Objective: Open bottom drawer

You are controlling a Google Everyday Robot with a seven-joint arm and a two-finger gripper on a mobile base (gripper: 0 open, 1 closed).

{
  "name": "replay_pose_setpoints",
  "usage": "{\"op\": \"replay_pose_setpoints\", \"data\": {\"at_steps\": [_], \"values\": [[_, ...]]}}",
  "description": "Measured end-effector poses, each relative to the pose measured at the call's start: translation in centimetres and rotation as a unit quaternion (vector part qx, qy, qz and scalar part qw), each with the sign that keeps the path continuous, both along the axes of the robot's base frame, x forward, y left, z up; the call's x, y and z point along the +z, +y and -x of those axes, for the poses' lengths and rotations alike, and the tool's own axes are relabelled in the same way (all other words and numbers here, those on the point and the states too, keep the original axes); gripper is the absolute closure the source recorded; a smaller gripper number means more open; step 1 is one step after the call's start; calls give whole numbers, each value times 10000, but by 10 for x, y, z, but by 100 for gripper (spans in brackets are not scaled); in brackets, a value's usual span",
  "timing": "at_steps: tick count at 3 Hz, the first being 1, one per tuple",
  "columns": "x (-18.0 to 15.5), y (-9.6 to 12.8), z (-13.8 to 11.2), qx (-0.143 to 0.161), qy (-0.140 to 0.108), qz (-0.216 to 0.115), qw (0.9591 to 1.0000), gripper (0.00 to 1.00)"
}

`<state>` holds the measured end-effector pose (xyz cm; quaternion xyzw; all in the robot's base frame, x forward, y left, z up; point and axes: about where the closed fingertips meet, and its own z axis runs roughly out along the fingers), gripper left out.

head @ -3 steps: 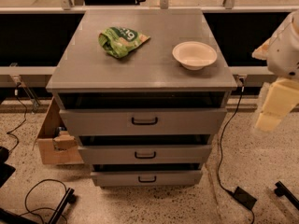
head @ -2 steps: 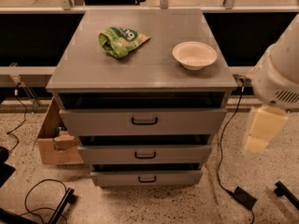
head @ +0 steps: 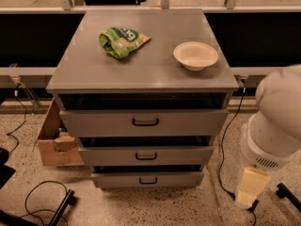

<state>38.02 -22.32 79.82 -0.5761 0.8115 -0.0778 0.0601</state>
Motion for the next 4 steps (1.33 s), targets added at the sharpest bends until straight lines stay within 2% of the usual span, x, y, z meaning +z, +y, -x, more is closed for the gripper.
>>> {"op": "replay_pose_setpoints", "data": {"at_steps": [1,2,3,4], "values": [[-58,-5,14,-45,63,0,10000,0],[-111,2,14,-96,263,-264,9993,0],[-119,3,13,-95,296,-316,9990,0],[-145,15,6,12,279,-222,9994,0]]}}
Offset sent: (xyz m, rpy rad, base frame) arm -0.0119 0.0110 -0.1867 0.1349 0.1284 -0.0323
